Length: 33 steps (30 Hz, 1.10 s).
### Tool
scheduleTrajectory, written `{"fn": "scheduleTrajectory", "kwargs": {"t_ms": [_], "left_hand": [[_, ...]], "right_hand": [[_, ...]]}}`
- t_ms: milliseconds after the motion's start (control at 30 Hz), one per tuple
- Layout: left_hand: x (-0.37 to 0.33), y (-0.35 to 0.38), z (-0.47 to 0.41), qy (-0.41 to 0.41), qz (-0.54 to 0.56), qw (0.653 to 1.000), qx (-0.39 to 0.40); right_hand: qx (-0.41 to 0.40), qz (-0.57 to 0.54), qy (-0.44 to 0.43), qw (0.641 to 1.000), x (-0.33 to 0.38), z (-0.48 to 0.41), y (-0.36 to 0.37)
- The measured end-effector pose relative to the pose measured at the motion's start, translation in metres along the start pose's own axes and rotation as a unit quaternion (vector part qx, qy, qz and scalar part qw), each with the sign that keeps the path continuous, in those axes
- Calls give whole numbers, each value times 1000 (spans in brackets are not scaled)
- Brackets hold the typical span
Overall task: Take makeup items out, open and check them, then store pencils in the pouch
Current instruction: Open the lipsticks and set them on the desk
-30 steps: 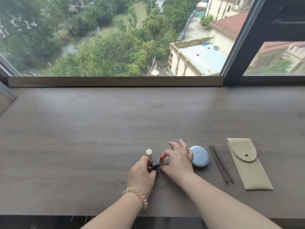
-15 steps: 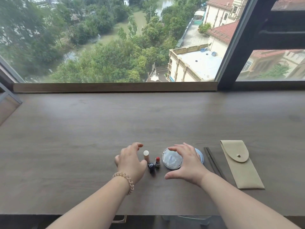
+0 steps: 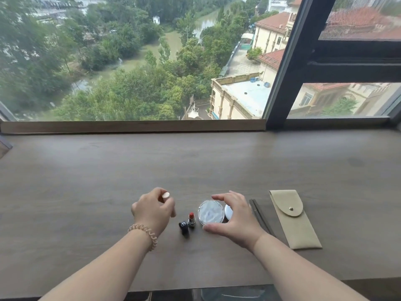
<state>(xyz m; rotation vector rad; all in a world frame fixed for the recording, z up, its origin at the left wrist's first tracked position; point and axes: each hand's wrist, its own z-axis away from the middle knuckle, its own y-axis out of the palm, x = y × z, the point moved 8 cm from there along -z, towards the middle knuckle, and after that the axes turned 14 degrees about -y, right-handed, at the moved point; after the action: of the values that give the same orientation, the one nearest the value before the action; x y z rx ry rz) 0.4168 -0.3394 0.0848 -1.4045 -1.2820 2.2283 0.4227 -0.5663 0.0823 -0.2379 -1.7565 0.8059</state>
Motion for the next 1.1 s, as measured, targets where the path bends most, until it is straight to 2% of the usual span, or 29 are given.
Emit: {"fn": "scheduleTrajectory", "kwargs": {"t_ms": [133, 233, 300, 400, 500, 600, 667, 733, 800, 933, 1033, 1100], "left_hand": [[-49, -48, 18, 47, 103, 994, 0], [-84, -56, 44, 62, 209, 970, 107], [-100, -53, 59, 64, 282, 940, 181], [-104, -42, 68, 32, 357, 902, 240], [-104, -32, 76, 23, 380, 882, 278], [-101, -20, 88, -2, 333, 889, 316], [-100, -14, 96, -13, 299, 895, 331], [-104, -15, 104, 27, 253, 917, 306], [-106, -20, 103, 83, 203, 946, 237], [-111, -41, 94, 155, 117, 975, 105], [-124, -51, 97, 218, -55, 974, 10], [-128, -47, 96, 218, -79, 972, 33]], "right_hand": [[-82, -10, -45, 996, 41, -14, -25], [-99, -3, -90, 991, 84, -25, -35], [-104, -43, -84, 990, 101, -27, -38], [-111, -119, -58, 985, 107, -25, -42], [-110, -182, -58, 975, 113, -20, -48], [-137, -241, -35, 960, 109, -17, -57], [-156, -215, -14, 964, 99, -15, -59], [-161, -155, 0, 975, 89, -13, -63], [-138, -83, 5, 987, 83, -13, -66], [-115, -123, -4, 986, 93, -17, -73], [-70, -74, 41, 994, 94, -18, -74], [-38, -52, 72, 995, 94, -19, -74]]}}
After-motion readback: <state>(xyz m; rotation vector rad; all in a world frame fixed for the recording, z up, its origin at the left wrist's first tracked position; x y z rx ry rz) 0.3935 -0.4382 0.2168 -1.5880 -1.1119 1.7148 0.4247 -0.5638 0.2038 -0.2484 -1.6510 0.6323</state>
